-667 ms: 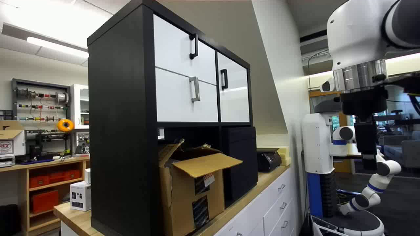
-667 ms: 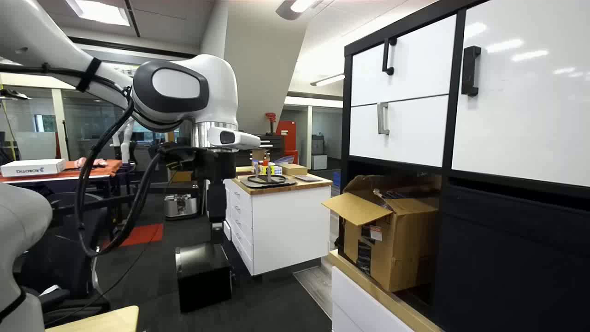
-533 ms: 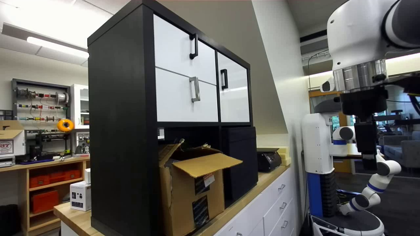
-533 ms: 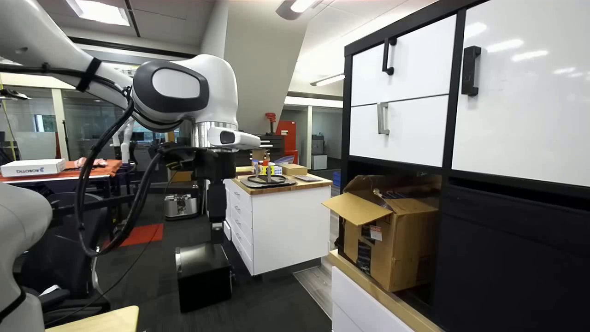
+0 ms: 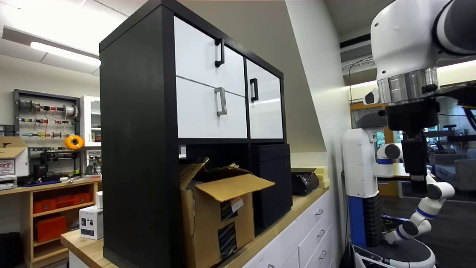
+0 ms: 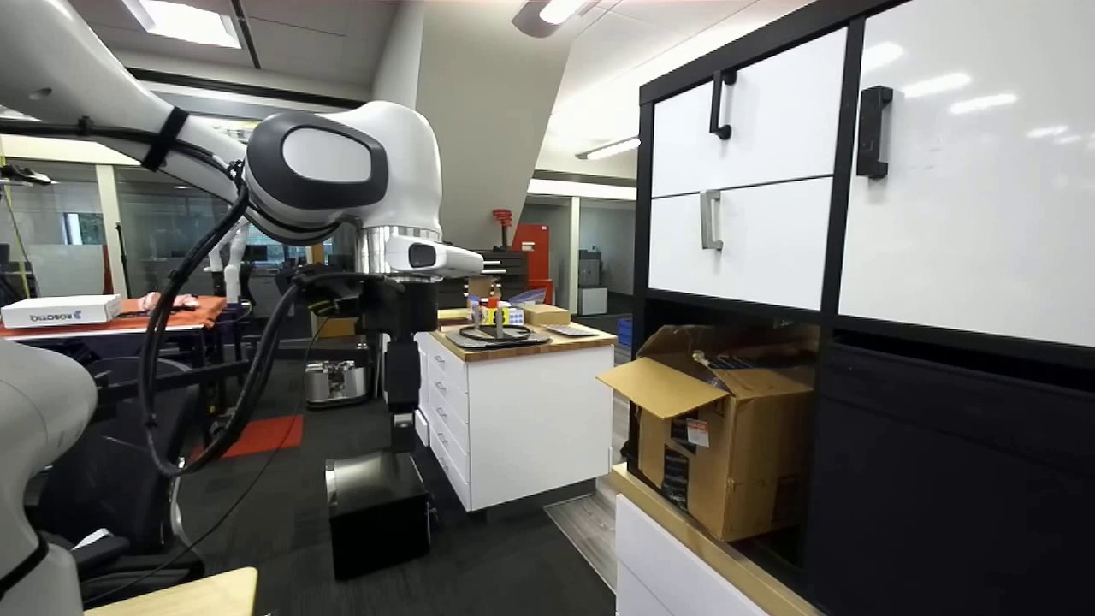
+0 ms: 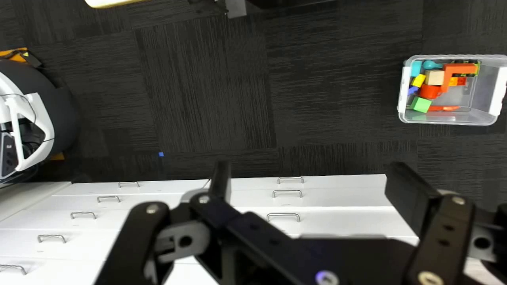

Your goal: Pull out the cardboard box.

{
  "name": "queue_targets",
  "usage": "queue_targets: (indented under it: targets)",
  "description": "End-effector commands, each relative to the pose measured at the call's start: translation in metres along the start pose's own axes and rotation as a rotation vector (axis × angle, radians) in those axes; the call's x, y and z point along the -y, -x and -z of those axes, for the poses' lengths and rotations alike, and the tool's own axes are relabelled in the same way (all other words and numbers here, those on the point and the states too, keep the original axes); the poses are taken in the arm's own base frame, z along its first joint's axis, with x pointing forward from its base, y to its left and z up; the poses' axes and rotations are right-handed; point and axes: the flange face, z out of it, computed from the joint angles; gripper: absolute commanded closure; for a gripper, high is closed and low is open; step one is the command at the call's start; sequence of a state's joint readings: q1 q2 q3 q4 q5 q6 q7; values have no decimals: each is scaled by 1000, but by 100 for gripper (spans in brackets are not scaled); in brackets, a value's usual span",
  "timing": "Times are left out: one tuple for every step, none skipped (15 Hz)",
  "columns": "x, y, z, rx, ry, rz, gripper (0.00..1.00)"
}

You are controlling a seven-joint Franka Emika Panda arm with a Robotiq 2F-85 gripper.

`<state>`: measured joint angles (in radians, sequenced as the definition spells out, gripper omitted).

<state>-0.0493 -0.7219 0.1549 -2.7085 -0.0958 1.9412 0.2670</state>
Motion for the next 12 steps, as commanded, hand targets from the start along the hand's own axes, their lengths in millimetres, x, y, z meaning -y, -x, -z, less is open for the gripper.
queue_targets:
  targets:
    - [0,0,0,1,0,0,0]
    - [0,0,0,1,0,0,0]
    - [0,-2,0,-2,1,0,0]
    - [1,-4,0,-7,1,2,0]
    - [3,-8,-1,-3,-5,8,0]
    - [5,-11,-1,-5,-9,9,0]
    - [8,-16,-2,-8,-10,11,0]
    - [11,-21,-3,-14,-15,19,0]
    - [14,-26,-4,-20,-23,26,0]
    - [19,-33,-5,-33,-28,31,0]
    - [23,-40,-6,-44,-37,40,0]
    - [26,-46,-7,-56,-46,49,0]
